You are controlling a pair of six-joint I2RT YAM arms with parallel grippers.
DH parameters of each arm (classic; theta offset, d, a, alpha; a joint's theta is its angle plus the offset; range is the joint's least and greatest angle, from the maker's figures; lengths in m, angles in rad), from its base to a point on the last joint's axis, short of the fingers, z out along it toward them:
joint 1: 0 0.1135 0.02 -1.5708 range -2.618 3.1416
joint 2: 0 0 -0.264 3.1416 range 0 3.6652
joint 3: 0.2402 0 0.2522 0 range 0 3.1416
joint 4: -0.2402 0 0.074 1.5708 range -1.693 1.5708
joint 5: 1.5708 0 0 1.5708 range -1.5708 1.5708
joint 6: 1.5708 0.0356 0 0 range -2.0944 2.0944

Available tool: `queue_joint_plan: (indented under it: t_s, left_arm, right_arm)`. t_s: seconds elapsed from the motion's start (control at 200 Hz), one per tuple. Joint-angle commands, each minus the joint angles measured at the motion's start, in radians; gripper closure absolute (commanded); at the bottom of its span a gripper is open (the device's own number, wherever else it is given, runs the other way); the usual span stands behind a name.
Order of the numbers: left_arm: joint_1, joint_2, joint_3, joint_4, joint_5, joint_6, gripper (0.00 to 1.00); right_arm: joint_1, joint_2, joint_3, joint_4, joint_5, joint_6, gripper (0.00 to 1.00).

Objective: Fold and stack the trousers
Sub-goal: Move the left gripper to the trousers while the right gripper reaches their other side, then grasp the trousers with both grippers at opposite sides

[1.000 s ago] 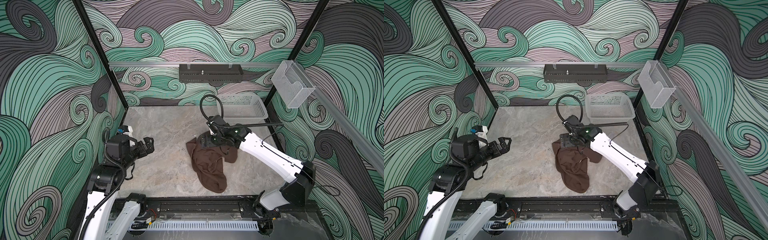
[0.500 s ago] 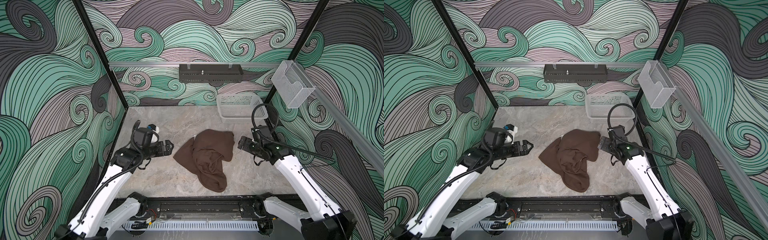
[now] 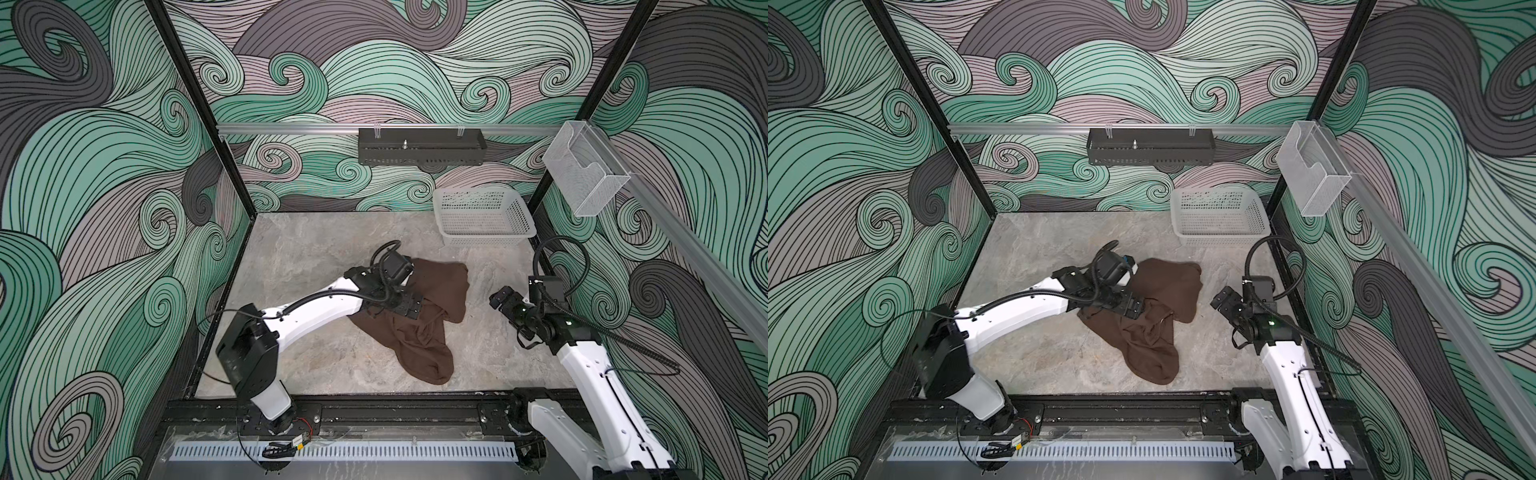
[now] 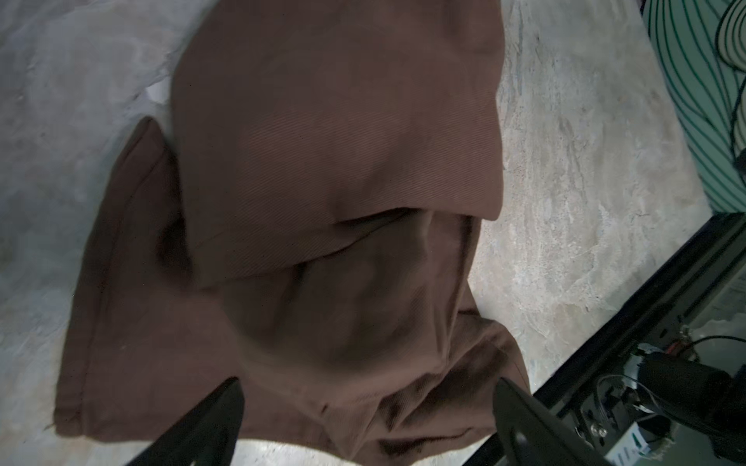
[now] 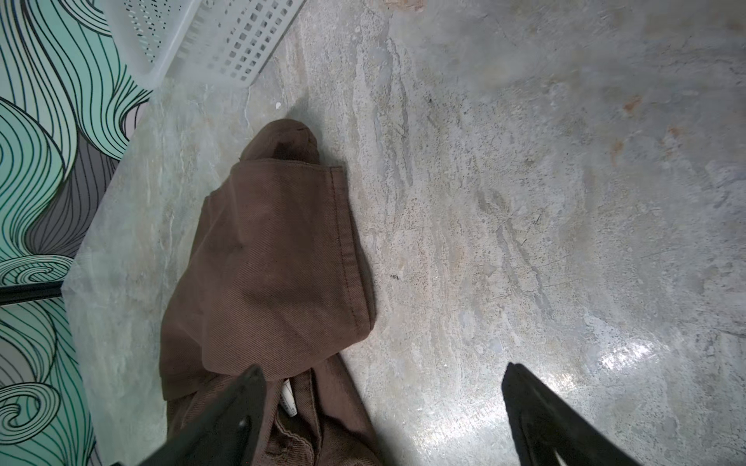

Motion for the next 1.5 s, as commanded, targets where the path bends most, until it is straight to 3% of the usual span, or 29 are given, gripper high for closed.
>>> queue_joint_plan:
  t_s: [0.0,0.08,0.215,0.39,0.5,0.62,0.751,1.056,1.116,1.151,1.271,1.311,1.366,1.496]
  left_arm:
    - [-0.017,0.026,0.021,-0.018,-0.066,0.006,0.01]
    - [-0.016,-0.017,-0.045,0.008,-0.101,-0.051,0.01]
    - [-0.014,-0.190,-0.199,0.071,-0.150,-0.137,0.01]
    - [0.009,-0.409,-0.364,0.114,-0.226,-0.191,0.01]
    - [0.065,-0.493,-0.454,0.132,-0.199,-0.232,0.02]
    - [0.114,-0.544,-0.498,0.132,-0.162,-0.251,0.01]
    - [0.141,-0.572,-0.513,0.118,-0.151,-0.252,0.01]
    - [0.191,-0.607,-0.566,0.122,-0.120,-0.256,0.01]
    - [0.197,-0.606,-0.574,0.130,-0.111,-0.257,0.01]
    - [0.200,-0.605,-0.580,0.134,-0.106,-0.256,0.02]
    - [0.203,-0.581,-0.582,0.142,-0.079,-0.248,0.01]
    - [0.203,-0.567,-0.575,0.141,-0.062,-0.242,0.02]
    - [0.204,-0.544,-0.558,0.136,-0.031,-0.232,0.01]
    - [0.203,-0.481,-0.501,0.118,0.040,-0.198,0.02]
  right_arm:
    - [-0.003,0.011,-0.023,0.031,-0.116,-0.010,0.14]
    - [0.035,0.038,-0.024,0.046,-0.167,-0.061,0.17]
    - [0.227,0.080,-0.025,0.059,-0.094,-0.151,0.25]
    - [0.463,0.142,-0.085,0.191,-0.019,-0.166,0.47]
    - [0.579,0.230,-0.085,0.269,0.005,-0.162,0.59]
    - [0.658,0.343,-0.055,0.335,-0.004,-0.160,0.59]
    - [0.696,0.452,-0.020,0.413,-0.035,-0.147,0.53]
    - [0.706,0.613,0.040,0.515,-0.064,-0.116,0.27]
    - [0.706,0.631,0.054,0.516,-0.057,-0.116,0.26]
    - [0.706,0.635,0.057,0.515,-0.049,-0.117,0.32]
    - [0.706,0.597,0.063,0.484,0.009,-0.119,0.80]
    - [0.704,0.564,0.066,0.453,0.038,-0.126,0.91]
    - [0.702,0.514,0.071,0.404,0.067,-0.148,0.97]
    - [0.674,0.429,0.081,0.292,0.089,-0.186,1.00]
